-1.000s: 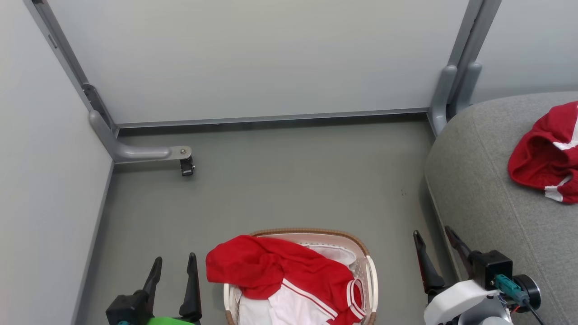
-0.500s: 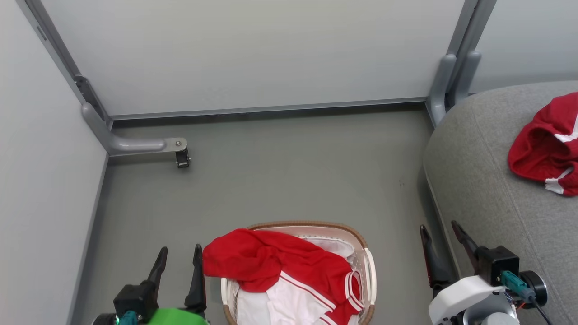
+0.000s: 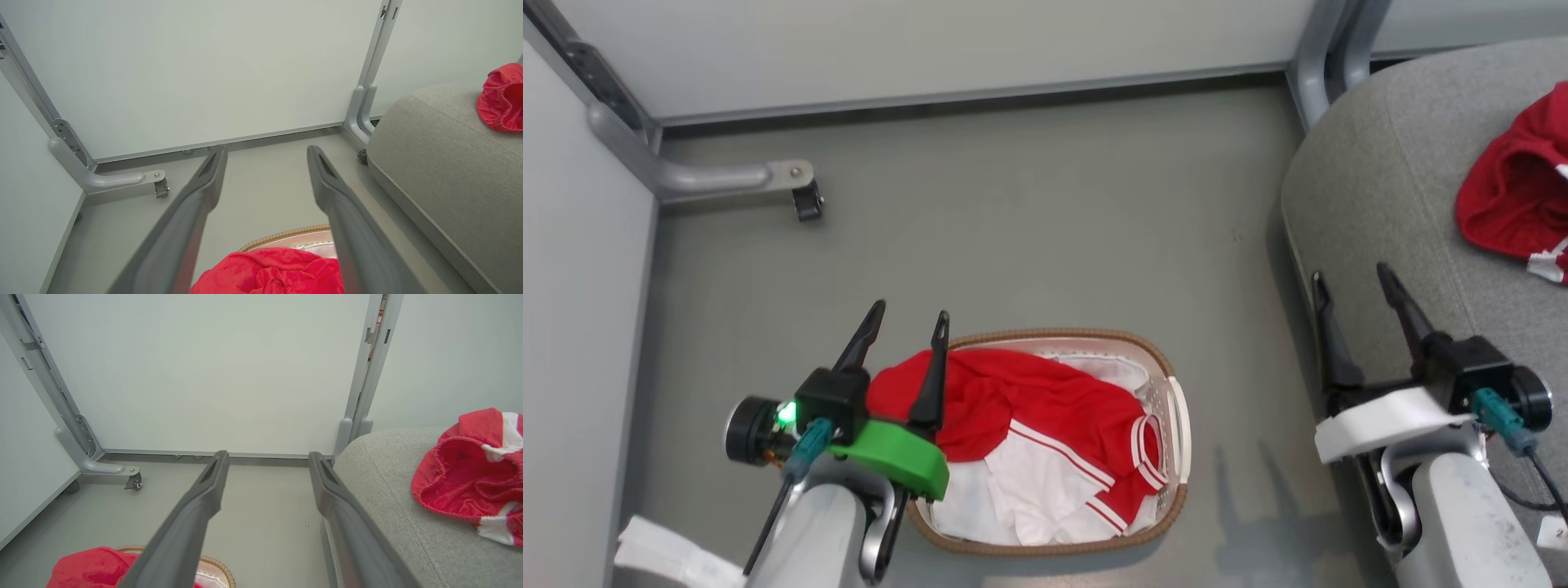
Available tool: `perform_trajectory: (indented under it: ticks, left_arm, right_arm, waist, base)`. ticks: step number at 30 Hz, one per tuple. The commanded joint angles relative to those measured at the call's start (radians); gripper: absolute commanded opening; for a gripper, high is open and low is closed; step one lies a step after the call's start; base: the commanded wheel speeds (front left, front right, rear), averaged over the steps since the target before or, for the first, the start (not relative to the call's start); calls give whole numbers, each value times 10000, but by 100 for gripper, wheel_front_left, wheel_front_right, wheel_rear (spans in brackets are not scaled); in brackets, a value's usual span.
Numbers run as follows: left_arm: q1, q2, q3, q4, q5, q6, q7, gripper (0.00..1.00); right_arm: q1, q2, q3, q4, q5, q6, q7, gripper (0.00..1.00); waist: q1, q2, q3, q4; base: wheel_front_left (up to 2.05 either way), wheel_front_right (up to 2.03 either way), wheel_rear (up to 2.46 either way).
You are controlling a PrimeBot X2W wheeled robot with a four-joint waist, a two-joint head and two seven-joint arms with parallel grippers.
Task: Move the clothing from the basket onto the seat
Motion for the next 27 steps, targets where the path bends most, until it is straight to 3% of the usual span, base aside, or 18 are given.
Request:
perform_trajectory:
  ticks: [1,9,19,27]
  left_arm:
    - [-537,81,-179,271,181,-63,36,100]
    - [-2584,35,-1468,2407,645,-189,230,100]
    - [-4211,-2,-2989,4943,955,-235,719,100]
    - [-4967,-19,-4347,6013,323,-234,929,100]
  right_arm:
    - [-338,-40,-92,-190,-60,-14,-44,100]
    - [-1328,-35,-452,-1203,-105,-14,-35,100]
    - [-2288,-34,-205,-2458,133,-14,-35,100]
    - [-2827,-34,100,-2981,379,-14,-35,100]
  waist:
    - [0,0,1522,-526]
    - [0,0,3453,-1067]
    - [0,0,5368,-1743]
    - [0,0,6488,-2140]
  base:
    - [0,0,0]
    - [0,0,0]
    - [0,0,0]
    - [0,0,0]
